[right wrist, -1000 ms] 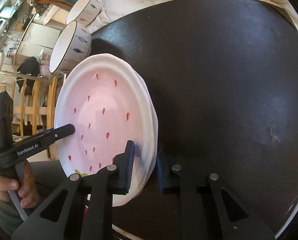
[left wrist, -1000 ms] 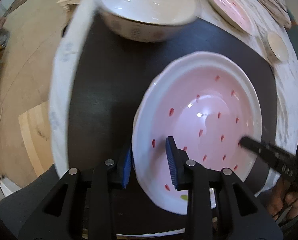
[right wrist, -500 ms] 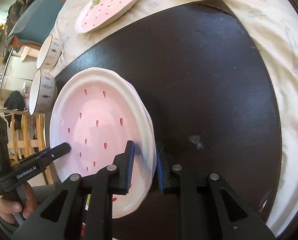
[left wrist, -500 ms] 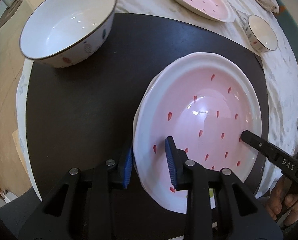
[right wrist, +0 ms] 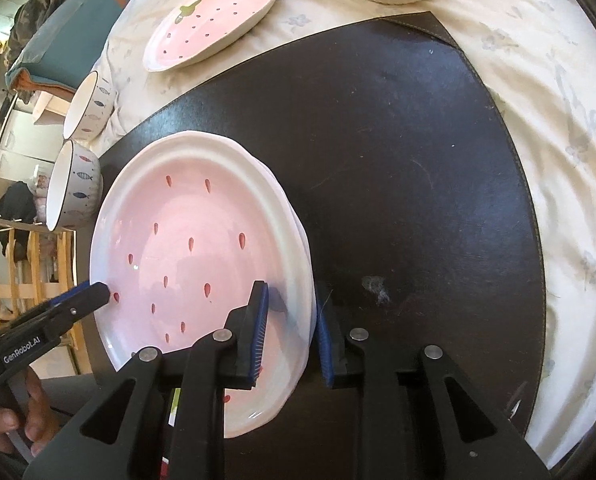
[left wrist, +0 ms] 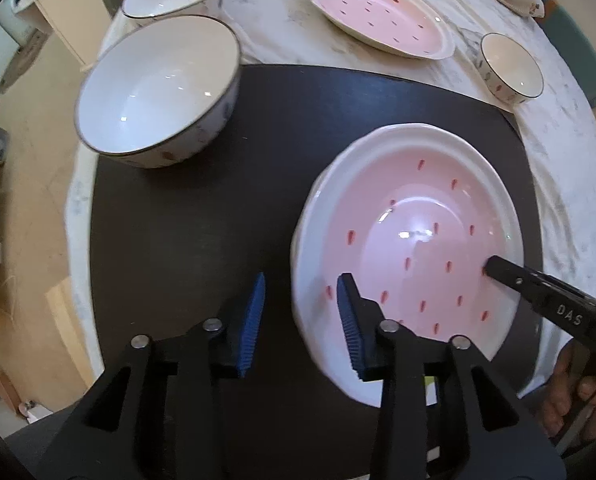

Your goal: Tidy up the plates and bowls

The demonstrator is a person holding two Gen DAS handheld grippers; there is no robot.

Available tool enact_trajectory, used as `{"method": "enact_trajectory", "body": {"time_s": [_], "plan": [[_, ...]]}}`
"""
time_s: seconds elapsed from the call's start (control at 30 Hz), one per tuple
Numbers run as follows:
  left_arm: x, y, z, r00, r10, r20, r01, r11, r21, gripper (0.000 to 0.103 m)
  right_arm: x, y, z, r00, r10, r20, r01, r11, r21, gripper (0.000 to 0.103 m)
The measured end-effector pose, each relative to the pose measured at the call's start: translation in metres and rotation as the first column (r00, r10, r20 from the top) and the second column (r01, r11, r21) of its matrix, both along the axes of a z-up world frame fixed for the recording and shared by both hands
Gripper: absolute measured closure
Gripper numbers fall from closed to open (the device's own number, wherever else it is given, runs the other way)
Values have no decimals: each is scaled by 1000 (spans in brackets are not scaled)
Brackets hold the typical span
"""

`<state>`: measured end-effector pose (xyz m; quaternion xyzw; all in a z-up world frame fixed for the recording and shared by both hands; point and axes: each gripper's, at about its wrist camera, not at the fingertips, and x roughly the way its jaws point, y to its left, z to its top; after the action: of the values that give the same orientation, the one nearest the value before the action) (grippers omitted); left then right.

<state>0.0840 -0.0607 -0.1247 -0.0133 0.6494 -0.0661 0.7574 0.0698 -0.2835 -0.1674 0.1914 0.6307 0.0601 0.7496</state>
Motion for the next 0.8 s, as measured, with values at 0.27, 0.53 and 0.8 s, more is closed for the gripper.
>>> {"method": "enact_trajectory", "body": {"time_s": [0.27,0.53,0.8], "plan": [[-10,19,18,997,22,68,-23,1000,17,56,-7,-5,8,999,-44,27,43,999,11,77],[-21,41,41,978,85,190,-93,995,33,56,-18,-4,27,993,-53,103,53,999,3,52],[-25,47,63,928,100,358,-146,984,103,56,-28,6,66,953,-39,300,49,999,-24,11]]}}
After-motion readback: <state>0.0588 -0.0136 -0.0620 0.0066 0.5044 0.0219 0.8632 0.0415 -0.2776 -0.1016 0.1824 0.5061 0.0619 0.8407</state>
